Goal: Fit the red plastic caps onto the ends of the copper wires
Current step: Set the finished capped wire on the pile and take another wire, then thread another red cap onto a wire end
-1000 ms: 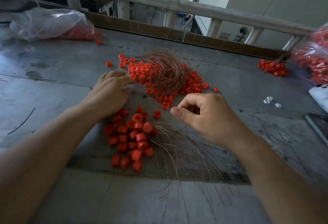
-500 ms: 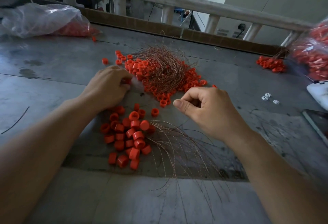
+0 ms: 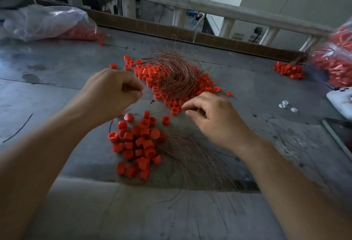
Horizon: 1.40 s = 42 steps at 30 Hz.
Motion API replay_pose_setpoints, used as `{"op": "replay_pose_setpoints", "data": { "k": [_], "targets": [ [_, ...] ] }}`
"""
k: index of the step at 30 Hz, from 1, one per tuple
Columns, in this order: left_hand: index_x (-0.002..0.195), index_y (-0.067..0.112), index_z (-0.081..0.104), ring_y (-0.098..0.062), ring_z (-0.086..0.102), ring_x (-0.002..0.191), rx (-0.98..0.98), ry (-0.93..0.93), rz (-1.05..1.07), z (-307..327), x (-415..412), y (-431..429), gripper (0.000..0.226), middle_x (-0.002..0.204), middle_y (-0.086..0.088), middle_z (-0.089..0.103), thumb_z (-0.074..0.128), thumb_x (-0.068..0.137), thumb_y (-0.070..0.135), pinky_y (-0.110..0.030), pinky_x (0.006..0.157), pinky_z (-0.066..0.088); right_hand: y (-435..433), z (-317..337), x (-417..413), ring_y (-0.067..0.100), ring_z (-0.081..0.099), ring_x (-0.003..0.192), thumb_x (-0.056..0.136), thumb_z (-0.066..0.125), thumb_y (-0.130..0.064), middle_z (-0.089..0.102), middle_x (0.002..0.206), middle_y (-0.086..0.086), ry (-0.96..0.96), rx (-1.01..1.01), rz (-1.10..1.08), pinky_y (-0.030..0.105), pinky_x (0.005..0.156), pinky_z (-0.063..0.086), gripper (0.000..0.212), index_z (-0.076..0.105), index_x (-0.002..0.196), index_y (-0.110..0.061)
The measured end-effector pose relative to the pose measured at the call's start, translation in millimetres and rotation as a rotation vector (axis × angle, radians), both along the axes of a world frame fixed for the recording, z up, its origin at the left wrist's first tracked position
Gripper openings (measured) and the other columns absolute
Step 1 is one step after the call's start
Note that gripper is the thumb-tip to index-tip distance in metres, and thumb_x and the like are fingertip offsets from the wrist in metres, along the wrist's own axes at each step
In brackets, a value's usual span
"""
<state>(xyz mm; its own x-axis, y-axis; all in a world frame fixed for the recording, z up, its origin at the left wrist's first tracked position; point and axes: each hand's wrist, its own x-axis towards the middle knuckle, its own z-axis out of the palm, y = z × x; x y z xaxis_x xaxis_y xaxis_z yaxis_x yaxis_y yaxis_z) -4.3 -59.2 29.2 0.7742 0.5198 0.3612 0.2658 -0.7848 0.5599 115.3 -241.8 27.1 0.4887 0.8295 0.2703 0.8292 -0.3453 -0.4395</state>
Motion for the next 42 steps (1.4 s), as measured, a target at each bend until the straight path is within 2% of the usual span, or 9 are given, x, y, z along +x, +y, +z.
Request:
{"op": "replay_pose_setpoints", "data": {
  "k": [6, 11, 15, 18, 23, 27, 32, 38, 42],
  "targets": [
    [0.074, 0.042, 0.056, 0.003, 0.058, 0.079, -0.156, 0.002, -0.197, 7, -2, -20, 0.021, 0.083, 0.018, 0.062, 0.061, 0.080, 0.022, -0.015, 0.071, 0.045, 9, -5, 2, 0.013, 0.047, 0.111, 0.090, 0.054, -0.014, 0.056, 0.117, -0.001, -0.081, -0.090, 0.114, 0.026, 0.093, 0.038, 0.020, 0.067, 0.104, -0.011],
    [0.079, 0.039, 0.051, -0.014, 0.063, 0.077, -0.124, 0.157, -0.250, 1, 0, -23, 0.014, 0.089, 0.008, 0.067, 0.050, 0.086, 0.027, -0.037, 0.070, 0.052, 17, -9, 0, 0.013, 0.040, 0.119, 0.092, 0.050, -0.019, 0.050, 0.130, -0.003, -0.088, -0.160, 0.176, 0.023, 0.095, 0.029, 0.024, 0.064, 0.111, -0.013],
    [0.077, 0.040, 0.049, 0.000, 0.059, 0.071, -0.102, 0.177, -0.266, -2, 1, -23, 0.022, 0.079, 0.022, 0.061, 0.053, 0.087, 0.022, -0.014, 0.060, 0.043, 20, -11, 0, 0.013, 0.033, 0.128, 0.092, 0.049, -0.017, 0.039, 0.142, -0.003, -0.086, -0.167, 0.178, 0.025, 0.100, 0.026, 0.025, 0.063, 0.113, -0.014],
    [0.080, 0.041, 0.050, 0.003, 0.054, 0.071, -0.095, 0.183, -0.271, -2, 1, -23, 0.018, 0.081, 0.019, 0.060, 0.053, 0.086, 0.024, -0.013, 0.058, 0.039, 21, -11, 0, 0.012, 0.029, 0.132, 0.092, 0.049, -0.016, 0.032, 0.147, -0.005, -0.087, -0.168, 0.182, 0.024, 0.103, 0.024, 0.025, 0.062, 0.113, -0.015],
    [0.078, 0.039, 0.054, -0.005, 0.059, 0.075, -0.109, 0.149, -0.257, -3, 1, -22, 0.017, 0.082, 0.013, 0.065, 0.057, 0.084, 0.023, -0.028, 0.070, 0.048, 22, -11, 0, 0.014, 0.035, 0.123, 0.093, 0.047, -0.018, 0.041, 0.140, -0.004, -0.120, -0.198, 0.171, 0.018, 0.094, 0.022, 0.028, 0.059, 0.117, -0.015],
    [0.069, 0.039, 0.056, 0.006, 0.055, 0.071, -0.090, 0.076, -0.163, -2, 2, -17, 0.020, 0.075, 0.018, 0.061, 0.064, 0.080, 0.025, -0.011, 0.060, 0.038, 20, -11, 0, 0.012, 0.037, 0.122, 0.093, 0.048, -0.020, 0.046, 0.134, -0.003, -0.111, -0.172, 0.157, 0.018, 0.096, 0.024, 0.032, 0.057, 0.122, -0.012],
    [0.068, 0.040, 0.056, 0.014, 0.043, 0.072, -0.056, 0.080, -0.125, -5, 2, -15, 0.020, 0.079, 0.021, 0.057, 0.068, 0.079, 0.028, -0.007, 0.061, 0.029, 19, -11, 0, 0.011, 0.037, 0.119, 0.092, 0.049, -0.022, 0.048, 0.130, -0.004, -0.126, -0.180, 0.146, 0.016, 0.094, 0.024, 0.034, 0.054, 0.124, -0.012],
    [0.069, 0.039, 0.057, 0.017, 0.042, 0.069, -0.048, 0.067, -0.106, -4, 2, -15, 0.019, 0.076, 0.026, 0.054, 0.069, 0.078, 0.028, -0.005, 0.057, 0.028, 17, -8, -1, 0.016, 0.045, 0.106, 0.091, 0.051, -0.030, 0.060, 0.111, 0.001, -0.197, -0.158, 0.077, 0.028, 0.091, 0.034, 0.029, 0.063, 0.111, -0.013],
    [0.070, 0.038, 0.058, 0.024, 0.044, 0.066, -0.058, 0.063, -0.119, -3, 1, -15, 0.019, 0.076, 0.026, 0.055, 0.069, 0.078, 0.026, 0.002, 0.055, 0.031, 19, -8, -1, 0.014, 0.042, 0.112, 0.090, 0.054, -0.027, 0.054, 0.119, 0.000, -0.194, -0.129, 0.092, 0.014, 0.087, 0.025, 0.028, 0.065, 0.108, -0.010]
  ]
}}
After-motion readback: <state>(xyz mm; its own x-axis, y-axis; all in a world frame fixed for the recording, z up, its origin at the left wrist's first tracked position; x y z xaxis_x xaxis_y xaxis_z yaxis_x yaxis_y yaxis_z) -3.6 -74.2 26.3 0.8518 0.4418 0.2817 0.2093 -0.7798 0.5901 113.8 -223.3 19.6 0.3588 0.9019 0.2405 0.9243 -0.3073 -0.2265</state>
